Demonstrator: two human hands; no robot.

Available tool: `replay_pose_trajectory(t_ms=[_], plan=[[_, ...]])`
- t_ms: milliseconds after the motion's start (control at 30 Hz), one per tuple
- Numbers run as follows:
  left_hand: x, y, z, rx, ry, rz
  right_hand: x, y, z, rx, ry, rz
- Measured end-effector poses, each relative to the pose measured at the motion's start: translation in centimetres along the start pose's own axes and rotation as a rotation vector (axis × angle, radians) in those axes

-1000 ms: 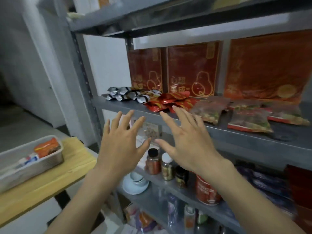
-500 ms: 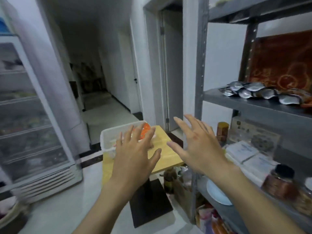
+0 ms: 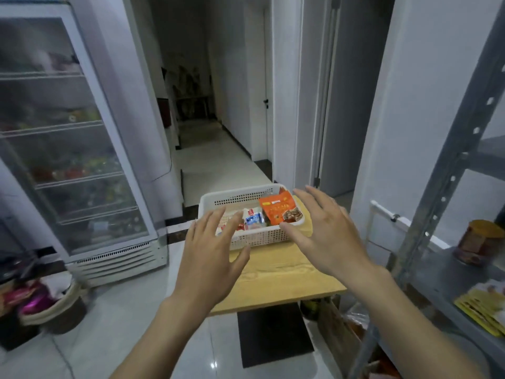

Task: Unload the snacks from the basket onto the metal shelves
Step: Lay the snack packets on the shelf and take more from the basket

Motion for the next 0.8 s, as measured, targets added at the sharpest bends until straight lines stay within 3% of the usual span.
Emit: replay_pose_trajectory(t_ms=[567, 800], plan=[[14.1, 13.9, -18.8, -0.075, 0.072, 0.072, 18.0, -9.3, -24.2, 0.278, 0.216, -0.023], [16.8, 21.3, -28.2, -0.126, 0.255, 0.122, 21.1, -12.4, -35.3, 0.262, 0.419, -0.106]])
Point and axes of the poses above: each hand's wrist, its own x-axis towards the middle knuckle, its own z-axis out of the back of the hand, y = z × x, the point moved 7 cm from there along x, towards the middle knuckle, and after that the axes turned 10 degrees about -y, right-handed, at the moved point
